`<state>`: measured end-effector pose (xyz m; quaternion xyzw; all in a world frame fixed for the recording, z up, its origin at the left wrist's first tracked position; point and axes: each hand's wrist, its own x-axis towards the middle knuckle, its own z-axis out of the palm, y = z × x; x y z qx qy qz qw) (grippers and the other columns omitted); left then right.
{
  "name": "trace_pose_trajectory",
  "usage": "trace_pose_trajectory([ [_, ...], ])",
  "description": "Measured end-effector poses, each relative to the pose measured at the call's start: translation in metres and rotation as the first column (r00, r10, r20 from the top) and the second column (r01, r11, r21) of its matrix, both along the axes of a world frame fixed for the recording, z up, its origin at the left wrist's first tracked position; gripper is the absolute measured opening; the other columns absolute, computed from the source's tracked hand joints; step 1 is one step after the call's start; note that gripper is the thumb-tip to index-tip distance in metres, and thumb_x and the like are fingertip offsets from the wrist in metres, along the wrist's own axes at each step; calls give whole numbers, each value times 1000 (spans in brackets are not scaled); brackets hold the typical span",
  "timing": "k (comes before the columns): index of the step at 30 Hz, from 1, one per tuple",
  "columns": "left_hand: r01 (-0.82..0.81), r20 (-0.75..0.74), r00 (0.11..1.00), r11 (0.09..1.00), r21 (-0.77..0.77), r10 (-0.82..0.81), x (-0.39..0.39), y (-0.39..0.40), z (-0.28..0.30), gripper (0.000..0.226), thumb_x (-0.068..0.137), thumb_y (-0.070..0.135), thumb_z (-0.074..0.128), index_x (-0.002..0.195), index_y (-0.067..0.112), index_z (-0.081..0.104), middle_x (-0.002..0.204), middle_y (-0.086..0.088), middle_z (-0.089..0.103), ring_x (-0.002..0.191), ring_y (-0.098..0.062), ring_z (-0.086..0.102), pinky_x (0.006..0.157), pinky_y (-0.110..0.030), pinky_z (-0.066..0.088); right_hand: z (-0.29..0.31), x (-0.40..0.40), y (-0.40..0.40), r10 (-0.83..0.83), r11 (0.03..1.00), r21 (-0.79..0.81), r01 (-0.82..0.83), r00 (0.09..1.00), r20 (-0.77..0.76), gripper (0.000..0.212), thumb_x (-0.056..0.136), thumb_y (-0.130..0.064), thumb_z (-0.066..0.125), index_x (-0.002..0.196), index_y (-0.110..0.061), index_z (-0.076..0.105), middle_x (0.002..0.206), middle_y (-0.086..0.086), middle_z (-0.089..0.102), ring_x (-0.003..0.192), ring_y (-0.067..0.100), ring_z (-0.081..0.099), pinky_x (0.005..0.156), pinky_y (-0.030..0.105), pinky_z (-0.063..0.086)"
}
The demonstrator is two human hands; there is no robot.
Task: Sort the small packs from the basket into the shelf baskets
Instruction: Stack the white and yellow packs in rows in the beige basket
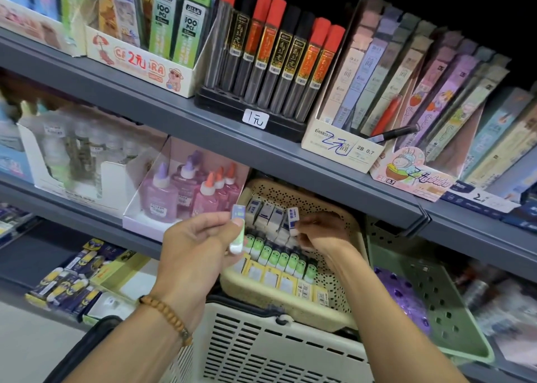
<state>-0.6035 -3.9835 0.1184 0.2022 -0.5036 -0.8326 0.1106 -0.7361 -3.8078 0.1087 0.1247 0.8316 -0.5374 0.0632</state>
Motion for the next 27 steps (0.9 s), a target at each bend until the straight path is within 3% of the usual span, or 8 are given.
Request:
trace_pose_trajectory([
  [5, 1, 37, 999, 988, -156, 5, -2, -4, -4, 11, 71, 13, 82, 80, 14, 76, 67, 0, 73, 46, -3, 58, 46, -16, 46, 2, -6, -6, 149, 955, 258, -143, 989, -4, 14, 93, -26, 66, 93, -13, 70, 77, 3, 72, 53, 6, 66, 53, 19, 56],
  [8, 32, 42, 999, 982, -185, -24, -3, -2, -3, 13, 70, 12, 83, 81, 12, 76, 64, 0, 72, 43, -3, 57, 44, -14, 46, 18, 16, -13, 283, 959, 17, -283, 953, -109, 21, 90, -37, 67, 95, -17, 70, 78, -1, 72, 54, 7, 62, 46, 19, 48],
  [10, 59, 49, 998, 977, -205, -50, -3, 0, -3, 12, 71, 11, 83, 80, 13, 75, 61, 3, 71, 43, -1, 58, 44, -14, 45, 30, 38, -19, 443, 870, -178, -461, 887, -133, 22, 86, -38, 70, 96, -18, 71, 81, 2, 74, 61, 13, 65, 49, 20, 48],
  [14, 103, 26, 995, 969, -225, -100, 0, 5, -3, 10, 72, 11, 81, 79, 14, 74, 55, 6, 68, 42, 0, 56, 44, -12, 44, 44, 62, -27, 603, 775, -120, -621, 782, -156, 3, 85, -18, 75, 87, -16, 73, 78, 3, 70, 65, 13, 64, 55, 22, 52],
  [18, 163, 10, 986, 959, -232, -165, 2, 10, -4, 8, 74, 14, 80, 79, 16, 75, 56, 5, 67, 46, -2, 59, 47, -12, 45, 41, 65, -22, 605, 761, -226, -608, 791, -90, 2, 88, -8, 69, 89, -9, 68, 75, 7, 69, 61, 15, 64, 50, 20, 51],
  [21, 106, 18, 994, 967, -230, -105, 1, 13, -9, 8, 78, 10, 76, 82, 17, 74, 61, 3, 70, 56, -8, 66, 55, -17, 51, 34, 55, -10, 442, 860, -251, -445, 894, -72, 8, 88, -6, 69, 96, -5, 66, 72, 6, 70, 59, 13, 65, 51, 19, 52],
  [24, 41, 30, 999, 957, -288, -34, 4, 10, -14, 17, 82, 9, 71, 76, 24, 74, 71, 2, 72, 71, -13, 70, 66, -26, 56, 21, 36, 0, 203, 977, -51, -206, 978, -54, 7, 90, -1, 65, 91, -8, 67, 77, 8, 70, 57, 11, 65, 54, 16, 55],
  [27, 42, 14, 999, 944, -328, -40, 11, 7, -18, 15, 82, 11, 70, 81, 25, 73, 74, 7, 71, 78, -10, 70, 73, -30, 56, 5, 25, -4, 170, 981, 88, -171, 985, 21, 10, 92, -1, 63, 86, -9, 66, 81, 7, 68, 52, 11, 63, 51, 16, 54],
])
